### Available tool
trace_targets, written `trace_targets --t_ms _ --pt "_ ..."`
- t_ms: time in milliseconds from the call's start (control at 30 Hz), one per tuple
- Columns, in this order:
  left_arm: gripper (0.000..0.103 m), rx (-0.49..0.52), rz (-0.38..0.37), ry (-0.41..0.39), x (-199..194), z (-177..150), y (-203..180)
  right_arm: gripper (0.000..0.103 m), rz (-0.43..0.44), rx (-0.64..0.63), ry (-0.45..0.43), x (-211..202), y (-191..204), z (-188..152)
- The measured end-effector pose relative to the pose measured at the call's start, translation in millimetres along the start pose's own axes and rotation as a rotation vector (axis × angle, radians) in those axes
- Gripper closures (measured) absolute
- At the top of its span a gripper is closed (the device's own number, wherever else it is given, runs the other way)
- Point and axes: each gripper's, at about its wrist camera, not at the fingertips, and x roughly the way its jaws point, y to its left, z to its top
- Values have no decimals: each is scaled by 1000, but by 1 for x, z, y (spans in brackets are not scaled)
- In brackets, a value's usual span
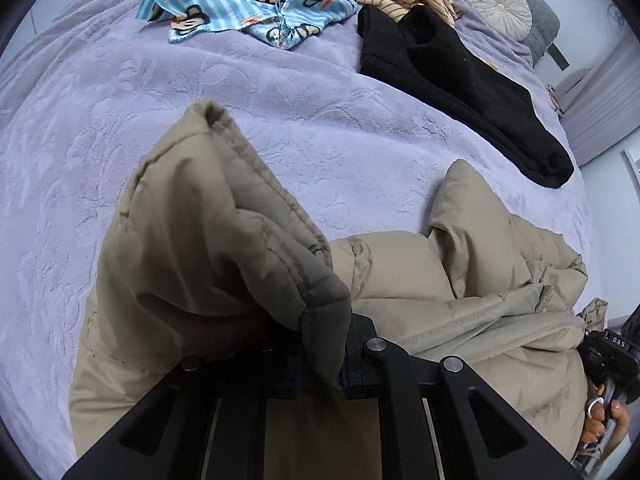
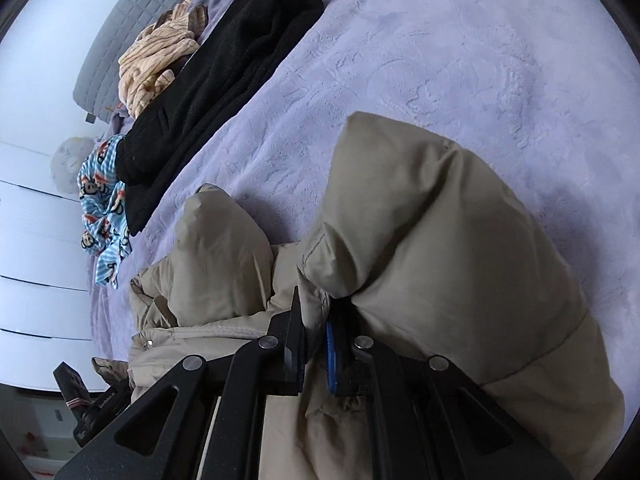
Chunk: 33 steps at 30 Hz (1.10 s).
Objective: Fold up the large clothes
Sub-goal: 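Fold the held hem over toward the collar with both tools, then open, then press the folded jacket flat with both tools, then withdraw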
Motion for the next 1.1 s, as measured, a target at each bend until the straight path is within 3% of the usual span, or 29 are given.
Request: trace_targets --t_ms 100,133,167,200,233,267,300,333,367,400,467,500,533,633,733,867,933,1100 --pt "83 21 -11 -31 -29 0 0 94 15 16 12 -5 -1 1" --pt "70 31 -16 -54 -42 -2 1 93 23 20 22 -10 -1 2" --pt "39 43 -6 -93 -57 -4 3 92 33 20 29 -17 0 3" --pt "17 50 23 -141 -72 -6 4 88 42 15 28 -24 2 4" --pt "8 58 55 -204 -89 -8 5 78 47 9 22 -32 3 4" --pt "8 75 69 -247 -102 -10 6 65 50 -1 13 -40 4 3" --pt "8 88 72 -252 -111 -9 7 28 55 -17 -4 -52 6 1" --pt "8 92 71 -245 -116 -8 8 14 57 -32 -33 -63 8 -1" --pt "9 93 54 -240 -120 -8 10 14 54 -47 -53 -72 10 -4" --pt "9 103 19 -227 -121 -8 9 14 58 -67 -53 -79 12 -8" --pt "28 151 -35 -190 -115 -12 -1 33 61 -112 -36 -88 17 -20" --pt "28 185 -29 -174 -109 -16 -9 60 36 -161 -16 -86 22 -27" --pt "28 211 -18 -166 -102 -18 -17 72 15 -208 8 -82 27 -33" --pt "28 263 43 -132 -63 -22 -34 75 -55 -326 55 -62 37 -48" --pt "28 220 154 -112 -22 -12 -24 76 -115 -328 51 -41 31 -43" --pt "28 122 150 -114 1 3 -4 85 -165 -305 8 -23 12 -21" --pt "28 126 155 -115 8 9 0 102 -175 -270 -18 -16 0 -9" --pt "20 70 169 -108 25 27 17 103 -124 -174 -54 -3 -23 11"
